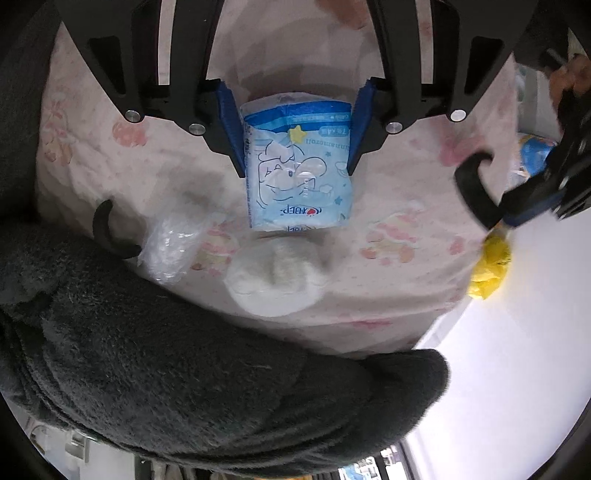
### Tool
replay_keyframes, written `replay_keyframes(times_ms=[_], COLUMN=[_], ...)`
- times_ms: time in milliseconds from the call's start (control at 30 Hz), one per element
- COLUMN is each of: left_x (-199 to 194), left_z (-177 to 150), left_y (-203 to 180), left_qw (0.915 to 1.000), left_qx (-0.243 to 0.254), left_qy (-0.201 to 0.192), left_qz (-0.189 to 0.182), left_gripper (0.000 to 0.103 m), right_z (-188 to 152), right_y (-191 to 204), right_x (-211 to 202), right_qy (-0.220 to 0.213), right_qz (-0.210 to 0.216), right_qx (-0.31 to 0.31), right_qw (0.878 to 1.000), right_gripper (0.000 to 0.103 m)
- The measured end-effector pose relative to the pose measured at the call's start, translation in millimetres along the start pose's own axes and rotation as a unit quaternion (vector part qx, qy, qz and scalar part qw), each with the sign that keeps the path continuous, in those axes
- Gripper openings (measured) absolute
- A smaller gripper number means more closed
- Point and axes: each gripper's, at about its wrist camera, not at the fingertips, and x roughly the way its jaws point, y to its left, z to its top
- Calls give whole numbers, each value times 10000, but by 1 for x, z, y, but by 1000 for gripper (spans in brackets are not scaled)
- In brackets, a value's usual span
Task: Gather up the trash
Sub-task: 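Carry the black piece and diaper pack in both tools over the bin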
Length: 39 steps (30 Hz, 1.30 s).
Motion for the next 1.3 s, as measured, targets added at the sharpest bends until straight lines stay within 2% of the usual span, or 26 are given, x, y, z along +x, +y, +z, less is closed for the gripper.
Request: replay_keyframes(times_ms=[533,933,1300], left_x=[-51,-74,-87], left_z=[-20,-54,-88], left_y=[41,101,163], left_qw=[9976,9917,9820], left_qx=[-383,-647,-1006], left_qy=[-140,154,486], left_qz=[565,1100,1524], left_gripper=[6,7,7], right_z=[-5,3,9], right_y=[61,131,190], right_x=[-25,-13,4], right_qy=[-514,-467,-352], right_qz=[613,930,1216], right_qx=[-332,-769,-1094], right_qw=[9962,9916,9859], right_gripper=[52,52,52])
